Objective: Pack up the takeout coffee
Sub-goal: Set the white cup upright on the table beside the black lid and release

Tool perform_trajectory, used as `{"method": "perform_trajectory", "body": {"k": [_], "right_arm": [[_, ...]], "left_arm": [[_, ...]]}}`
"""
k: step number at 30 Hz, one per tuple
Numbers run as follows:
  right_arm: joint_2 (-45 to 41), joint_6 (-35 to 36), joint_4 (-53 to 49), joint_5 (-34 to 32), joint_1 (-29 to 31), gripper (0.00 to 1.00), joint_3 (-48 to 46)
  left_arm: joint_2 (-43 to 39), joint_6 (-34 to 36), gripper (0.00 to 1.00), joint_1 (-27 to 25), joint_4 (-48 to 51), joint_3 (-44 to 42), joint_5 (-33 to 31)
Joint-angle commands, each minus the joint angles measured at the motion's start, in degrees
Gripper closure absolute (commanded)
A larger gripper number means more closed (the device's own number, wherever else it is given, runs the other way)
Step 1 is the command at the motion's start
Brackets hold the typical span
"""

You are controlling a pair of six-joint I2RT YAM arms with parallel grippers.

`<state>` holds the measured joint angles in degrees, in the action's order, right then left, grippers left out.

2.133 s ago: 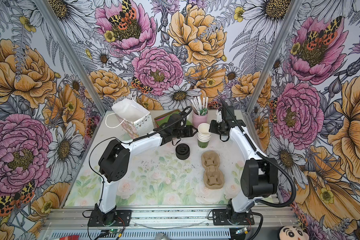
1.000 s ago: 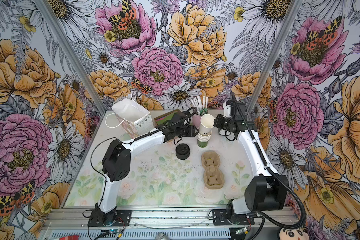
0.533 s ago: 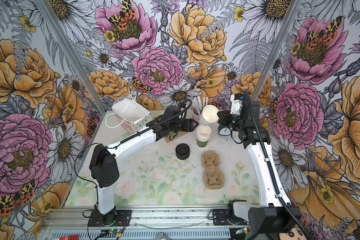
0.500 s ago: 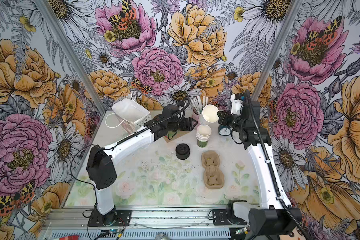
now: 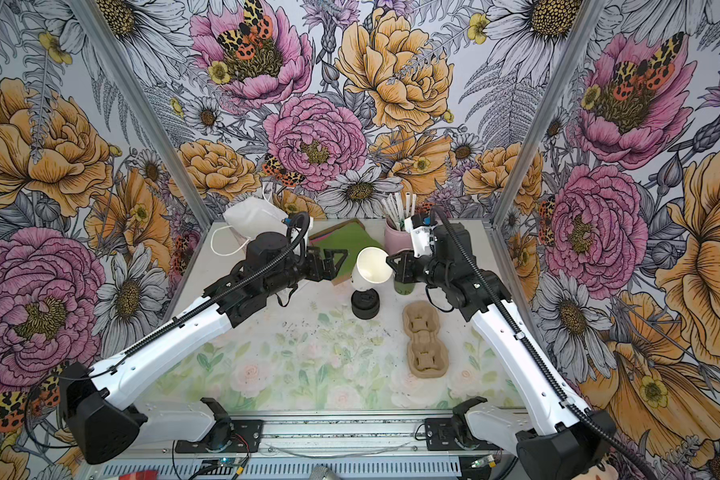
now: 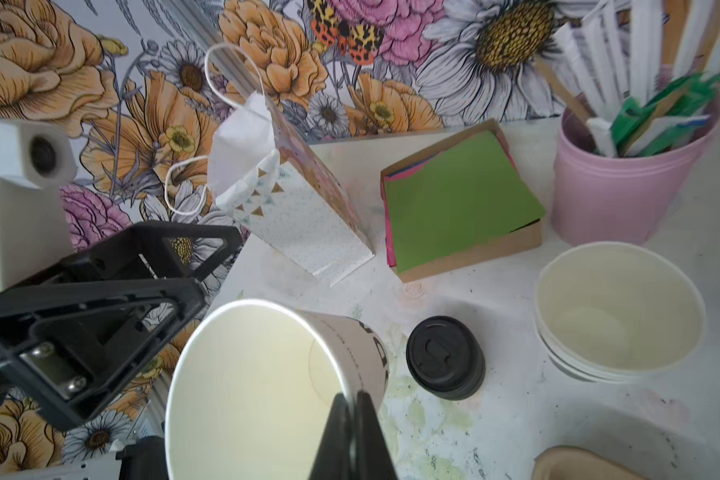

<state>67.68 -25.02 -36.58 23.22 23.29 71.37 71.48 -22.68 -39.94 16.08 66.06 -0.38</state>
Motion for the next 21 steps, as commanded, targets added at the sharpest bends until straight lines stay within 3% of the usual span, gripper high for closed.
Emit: {"method": "perform_trajectory", "body": {"k": [1,7,21], "right_arm": [[3.6,0.6,0.5,-4.4,5.5,1.0,-1.7],[11.4,-1.8,5.4,-4.7,14.0,1.0,-4.7],[23.6,-1.0,9.5,-11.8,20.7,1.0,-3.9]], "left_arm": [[-6.0,0.6,0.01,0.2,-1.0,-5.9,-4.6],[-16.3,-1.7,0.01,0.4,-1.0,-15.7,-7.9],[-28.4,-6.5,0.02,1.3,4.2,-25.4,-8.7]]}}
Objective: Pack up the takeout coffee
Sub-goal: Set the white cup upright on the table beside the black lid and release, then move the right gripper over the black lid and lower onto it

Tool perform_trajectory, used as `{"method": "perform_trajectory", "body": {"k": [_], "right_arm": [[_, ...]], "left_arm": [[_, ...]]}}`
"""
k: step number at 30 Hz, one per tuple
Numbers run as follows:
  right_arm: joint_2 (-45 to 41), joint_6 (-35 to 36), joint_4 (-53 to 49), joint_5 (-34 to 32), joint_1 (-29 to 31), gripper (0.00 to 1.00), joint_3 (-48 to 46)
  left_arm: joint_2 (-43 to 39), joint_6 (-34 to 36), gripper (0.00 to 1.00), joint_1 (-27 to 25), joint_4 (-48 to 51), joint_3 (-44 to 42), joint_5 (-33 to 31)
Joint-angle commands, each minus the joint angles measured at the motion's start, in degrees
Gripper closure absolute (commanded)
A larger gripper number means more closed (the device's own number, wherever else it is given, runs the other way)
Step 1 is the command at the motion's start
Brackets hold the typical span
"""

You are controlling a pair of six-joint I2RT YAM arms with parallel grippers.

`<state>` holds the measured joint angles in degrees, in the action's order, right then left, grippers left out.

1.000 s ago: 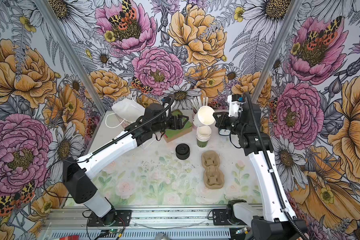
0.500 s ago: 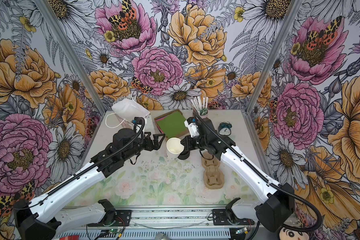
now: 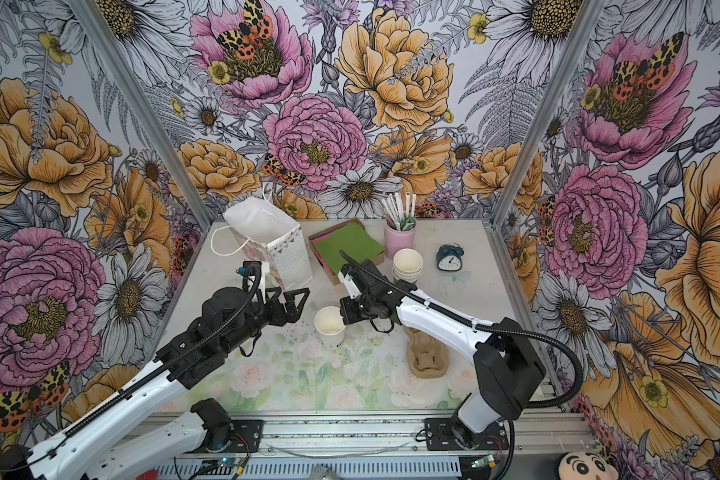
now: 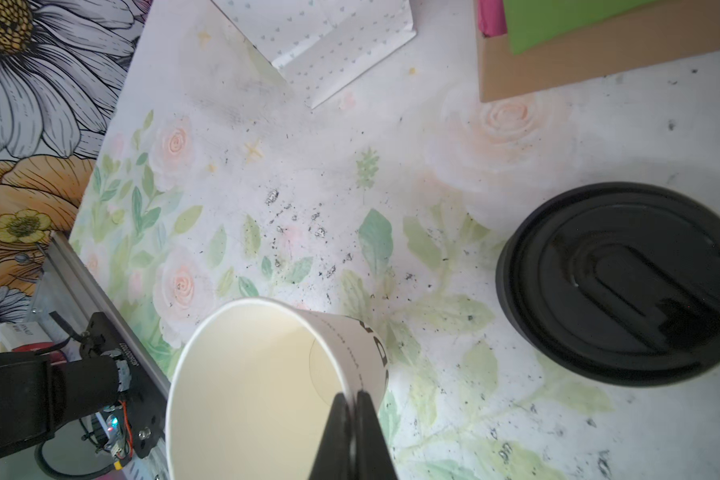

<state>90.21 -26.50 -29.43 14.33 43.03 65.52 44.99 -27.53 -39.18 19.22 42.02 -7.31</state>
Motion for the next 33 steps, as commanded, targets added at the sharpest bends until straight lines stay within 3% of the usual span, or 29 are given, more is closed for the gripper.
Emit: {"method": "perform_trajectory", "body": {"k": [1,9,16,26,33], "right_arm": [[1.5,0.6,2.7,-3.1,1.3,1.0,2.1],[3.2,0.7,3.5,-4.7,2.1,1.0,1.2],[3.5,0.5,3.7,-4.3,2.1,0.91,0.8],[2.4,1.5,3.5,-4.0,2.1,0.62,1.3],[-6.3,8.1,1.0,-7.7,-1.8,0.4,2.3]], "left_arm": [[-2.5,-1.9,0.02,0.5,1.1,-2.1,-1.9],[-2.2,-3.1,0.03,0.5,1.1,-2.9,0.0],[-1.9,-3.7,0.03,0.6,1.3,-3.1,0.5],[-1.3,-4.0,0.03,0.5,1.7,-2.7,0.8],[-2.0,-3.4,0.03,0.3,2.6,-2.2,1.7]]}}
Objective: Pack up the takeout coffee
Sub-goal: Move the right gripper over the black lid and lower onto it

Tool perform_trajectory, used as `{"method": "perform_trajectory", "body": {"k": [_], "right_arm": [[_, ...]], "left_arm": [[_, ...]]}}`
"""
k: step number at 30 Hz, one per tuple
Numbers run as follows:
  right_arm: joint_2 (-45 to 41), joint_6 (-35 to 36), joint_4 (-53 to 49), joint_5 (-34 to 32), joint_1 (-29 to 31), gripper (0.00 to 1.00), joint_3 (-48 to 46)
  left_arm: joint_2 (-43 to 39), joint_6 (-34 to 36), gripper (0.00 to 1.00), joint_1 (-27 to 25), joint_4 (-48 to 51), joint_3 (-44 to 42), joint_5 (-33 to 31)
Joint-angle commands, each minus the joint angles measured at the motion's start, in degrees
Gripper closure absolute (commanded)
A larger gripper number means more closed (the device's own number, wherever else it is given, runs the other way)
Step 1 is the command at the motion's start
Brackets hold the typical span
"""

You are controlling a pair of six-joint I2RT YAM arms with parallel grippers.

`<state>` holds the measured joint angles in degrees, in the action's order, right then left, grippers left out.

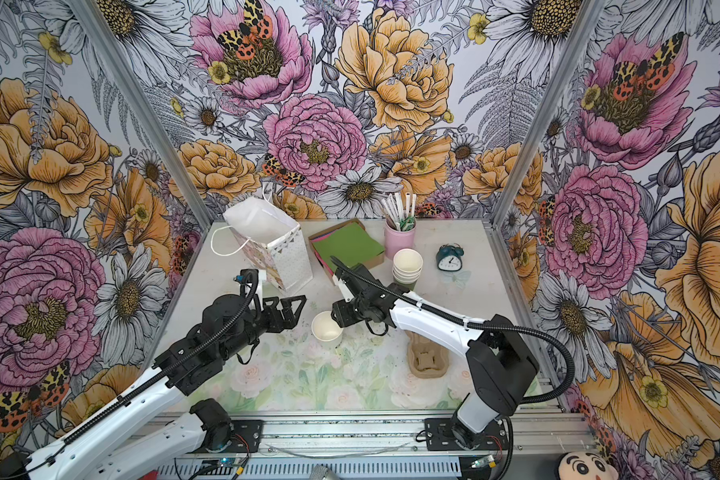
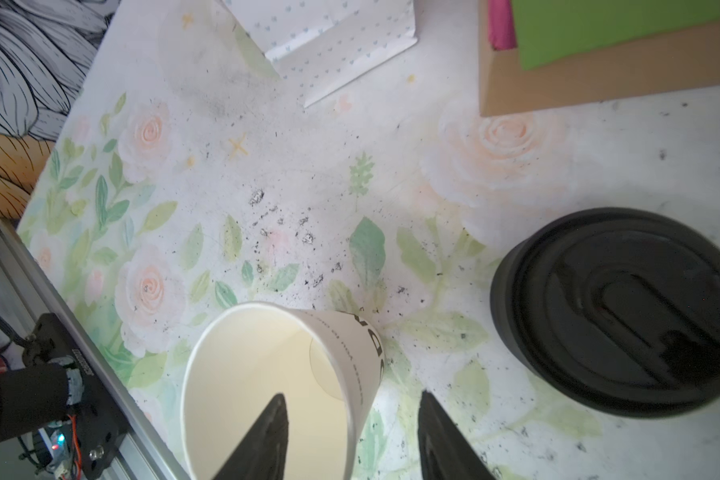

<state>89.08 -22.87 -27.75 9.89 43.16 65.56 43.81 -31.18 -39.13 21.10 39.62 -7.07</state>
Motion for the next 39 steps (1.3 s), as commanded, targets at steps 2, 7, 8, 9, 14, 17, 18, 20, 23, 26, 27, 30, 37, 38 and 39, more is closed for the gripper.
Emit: {"method": "perform_trajectory", "body": {"k": [2,7,8,9,14,17,18,20,23,26,27,30,37,38,39], "right_arm": [[-5.6,9.5,-3.9,-4.9,-3.2,0.35,3.5],[-1.8,22.3,-12.5,-4.7,-6.8,0.21,8.1],[-0.8,24.2,-13.5,-4.7,-7.2,0.16,9.0],[0.0,26.2,-14.2,-4.7,-7.7,0.11,9.8],[5.7,32.3,-16.6,-2.5,-9.9,0.08,13.7],[10.0,34.5,-18.4,-3.4,-10.2,0.08,15.9],[11.4,35.0,-19.0,-4.3,-10.2,0.08,16.7],[13.5,36.3,-19.9,-5.5,-10.2,0.08,17.6],[15.7,38.0,-21.0,-5.7,-10.2,0.08,18.6],[17.4,38.8,-22.0,-7.1,-10.3,0.08,19.7],[17.9,38.9,-22.4,-7.8,-10.3,0.08,20.2],[19.0,39.7,-23.2,-8.3,-10.3,0.08,21.3],[20.7,40.3,-23.7,-8.1,-10.5,0.08,23.2],[20.9,40.4,-23.8,-7.7,-10.5,0.08,23.5],[21.2,40.3,-23.9,-7.4,-10.5,0.07,23.8]], "left_arm": [[-0.7,0.7,0.03,0.1,0.7,0.2,2.0],[0.9,0.6,0.03,0.0,0.7,0.4,4.3],[1.5,0.0,0.04,0.1,0.9,0.5,4.6],[2.1,-0.9,0.06,0.2,1.2,0.6,4.8],[4.3,-3.3,0.12,2.7,1.4,-0.1,10.0],[4.6,-3.6,0.14,4.4,1.4,-1.0,12.4],[4.6,-3.6,0.14,5.0,1.4,-1.2,13.1],[4.6,-3.2,0.14,5.4,1.3,-1.3,14.0],[4.8,-2.4,0.14,5.7,1.4,-1.7,14.8],[5.2,-2.1,0.14,5.8,1.3,-2.1,14.9],[5.3,-2.1,0.14,6.0,1.3,-2.2,14.9],[5.5,-1.9,0.14,5.9,1.2,-2.6,14.9],[6.0,-1.8,0.14,6.1,0.2,-3.0,15.0],[6.1,-1.8,0.14,6.1,0.0,-3.0,15.1],[6.3,-1.9,0.14,6.0,-0.1,-3.0,15.2]]}}
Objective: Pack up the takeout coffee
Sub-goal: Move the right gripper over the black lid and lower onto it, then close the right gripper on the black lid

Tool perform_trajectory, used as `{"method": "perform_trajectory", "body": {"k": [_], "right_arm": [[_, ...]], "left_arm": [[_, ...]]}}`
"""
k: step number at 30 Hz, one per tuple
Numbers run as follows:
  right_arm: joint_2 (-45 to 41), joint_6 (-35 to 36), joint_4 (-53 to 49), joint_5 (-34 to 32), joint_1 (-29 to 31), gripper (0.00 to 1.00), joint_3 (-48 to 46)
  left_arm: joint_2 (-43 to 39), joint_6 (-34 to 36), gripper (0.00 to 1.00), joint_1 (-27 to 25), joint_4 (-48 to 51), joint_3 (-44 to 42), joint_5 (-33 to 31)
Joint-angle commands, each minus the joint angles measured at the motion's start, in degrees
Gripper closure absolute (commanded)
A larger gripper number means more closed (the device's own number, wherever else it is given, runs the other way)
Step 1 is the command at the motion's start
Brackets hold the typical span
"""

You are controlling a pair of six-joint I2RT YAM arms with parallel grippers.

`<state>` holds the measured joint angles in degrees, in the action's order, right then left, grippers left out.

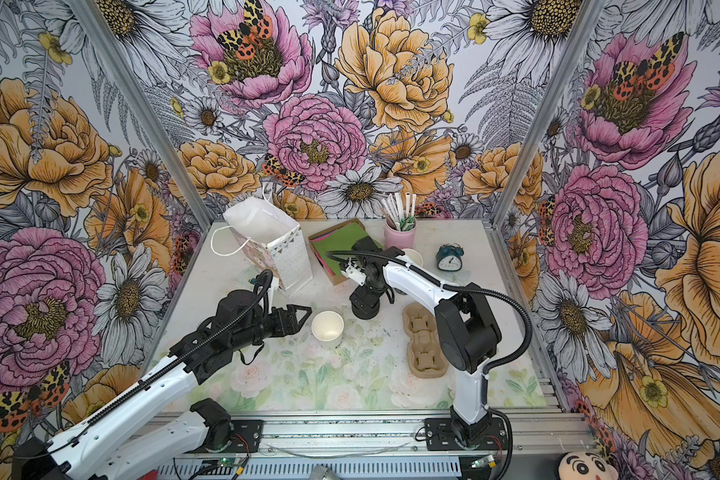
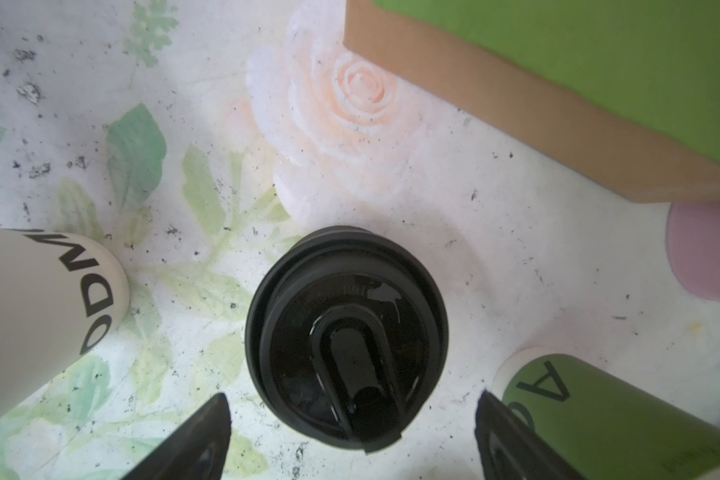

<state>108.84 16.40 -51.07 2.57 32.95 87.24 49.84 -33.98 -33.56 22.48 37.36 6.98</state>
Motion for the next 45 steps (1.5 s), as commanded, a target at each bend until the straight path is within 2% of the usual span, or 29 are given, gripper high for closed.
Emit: {"method": "perform_trajectory", "body": {"k": [1,11,20,26,30,37,45], "right_arm": [[1.7,1.1,-0.8,0.3,-0.4,0.08,2.5],[4.4,0.9,-2.3,0.9,-0.9,0.13,4.8],[6.0,0.5,-2.9,2.0,-0.9,0.23,5.5],[7.0,0.1,-3.1,0.9,-0.9,0.23,5.4],[7.1,-0.1,-3.2,0.9,-1.0,0.33,5.5],[6.2,-0.7,-3.2,1.2,-1.0,0.39,6.0],[1.7,-1.0,-3.4,1.0,-1.0,0.4,5.9]], "left_arm": [[0.4,0.9,0.14,0.5,-1.6,-0.7,1.2],[0.6,0.5,0.14,0.4,-1.9,-1.0,1.3],[0.5,0.5,0.14,0.5,-2.2,-1.4,1.1],[0.3,0.3,0.14,0.6,-2.9,-2.1,1.2],[0.4,0.3,0.14,0.6,-3.0,-2.1,1.1],[0.6,0.3,0.13,0.5,-3.4,-2.4,1.0],[1.1,0.0,0.13,0.5,-4.2,-2.5,1.4]]}}
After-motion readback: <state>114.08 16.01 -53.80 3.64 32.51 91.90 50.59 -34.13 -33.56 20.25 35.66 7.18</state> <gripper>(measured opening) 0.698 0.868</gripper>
